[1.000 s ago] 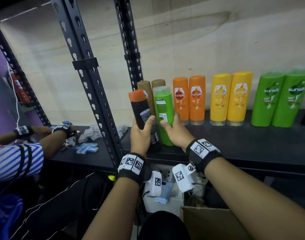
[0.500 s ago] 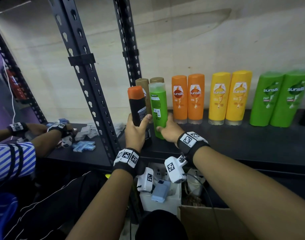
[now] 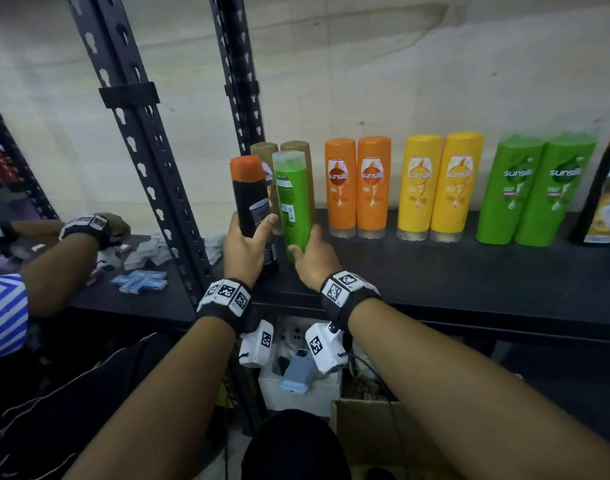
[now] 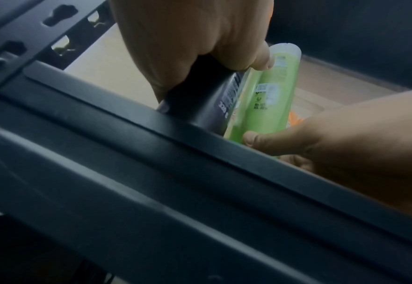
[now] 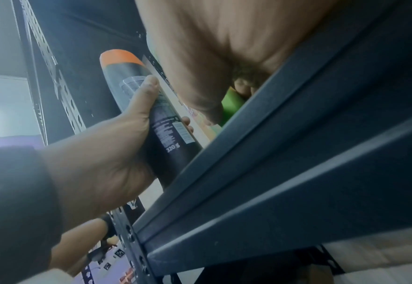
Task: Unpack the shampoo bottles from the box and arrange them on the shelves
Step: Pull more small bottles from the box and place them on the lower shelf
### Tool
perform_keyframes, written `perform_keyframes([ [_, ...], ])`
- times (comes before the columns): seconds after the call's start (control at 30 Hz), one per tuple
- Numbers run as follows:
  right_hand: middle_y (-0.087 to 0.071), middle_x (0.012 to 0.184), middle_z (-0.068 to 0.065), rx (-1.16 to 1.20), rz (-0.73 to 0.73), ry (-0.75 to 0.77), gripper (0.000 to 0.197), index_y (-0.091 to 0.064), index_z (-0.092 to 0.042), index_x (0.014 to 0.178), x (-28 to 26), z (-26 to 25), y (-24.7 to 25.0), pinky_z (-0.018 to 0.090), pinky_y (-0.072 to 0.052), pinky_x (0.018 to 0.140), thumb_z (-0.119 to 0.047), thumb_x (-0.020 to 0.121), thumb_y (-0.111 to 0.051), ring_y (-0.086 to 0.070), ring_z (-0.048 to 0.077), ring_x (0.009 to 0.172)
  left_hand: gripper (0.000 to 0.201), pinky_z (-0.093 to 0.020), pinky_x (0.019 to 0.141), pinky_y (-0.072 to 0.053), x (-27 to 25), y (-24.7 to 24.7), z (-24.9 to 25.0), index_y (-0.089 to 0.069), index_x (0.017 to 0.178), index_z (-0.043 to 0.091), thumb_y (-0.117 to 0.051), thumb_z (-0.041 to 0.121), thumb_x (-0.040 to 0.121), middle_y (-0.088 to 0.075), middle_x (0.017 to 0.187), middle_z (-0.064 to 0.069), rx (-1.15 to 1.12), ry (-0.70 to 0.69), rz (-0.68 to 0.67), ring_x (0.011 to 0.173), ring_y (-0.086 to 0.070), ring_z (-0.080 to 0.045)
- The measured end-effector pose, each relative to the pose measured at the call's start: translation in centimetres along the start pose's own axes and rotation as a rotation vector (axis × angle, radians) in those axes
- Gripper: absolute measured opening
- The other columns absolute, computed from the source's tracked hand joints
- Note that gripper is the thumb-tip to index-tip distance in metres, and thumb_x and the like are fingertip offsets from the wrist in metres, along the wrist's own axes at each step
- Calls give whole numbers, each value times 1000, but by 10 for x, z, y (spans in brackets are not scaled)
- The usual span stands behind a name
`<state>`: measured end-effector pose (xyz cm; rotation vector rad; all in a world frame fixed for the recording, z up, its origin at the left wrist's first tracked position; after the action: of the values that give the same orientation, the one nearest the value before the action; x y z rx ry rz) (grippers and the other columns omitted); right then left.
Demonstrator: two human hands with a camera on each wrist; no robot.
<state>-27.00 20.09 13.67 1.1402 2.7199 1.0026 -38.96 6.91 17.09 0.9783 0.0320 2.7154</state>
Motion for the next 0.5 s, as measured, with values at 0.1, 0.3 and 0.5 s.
perform_keyframes([
  [0.1,-64,125,22,-42,8,-3,46,-34,-8,138,0,-1,-1,46,-51,84,-29,103,-57,-64,43,110,39,-23,80,-52,1,2,-1,-63,123,19,-72,42,94,-72,105,4,33,3,25,97,-69,-14],
  [0.3,-65,124,20,-57,47,15,46,-36,-9,136,-3,-1,0,45,-49,80,-29,102,-59,-65,43,109,34,-3,71,-44,-1,3,1,-62,119,23,-72,43,94,-68,97,18,35,34,45,88,-62,16],
  [0.5,-63,128,17,-55,37,43,52,-35,-11,144,-14,1,8,44,-53,86,-23,99,-59,-64,39,112,33,0,68,-41,-25,1,-14,-56,118,26,-64,51,97,-65,100,23,117,109,-61,88,-59,21],
])
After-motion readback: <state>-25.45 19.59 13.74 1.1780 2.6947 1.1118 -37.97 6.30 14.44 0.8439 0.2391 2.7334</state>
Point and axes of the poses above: each hand's wrist, its own x-axis towards the middle knuckle, its own y-axis out of the back of the hand, z = x × y, the point moved 10 cm from there along x, towards the middle knuckle
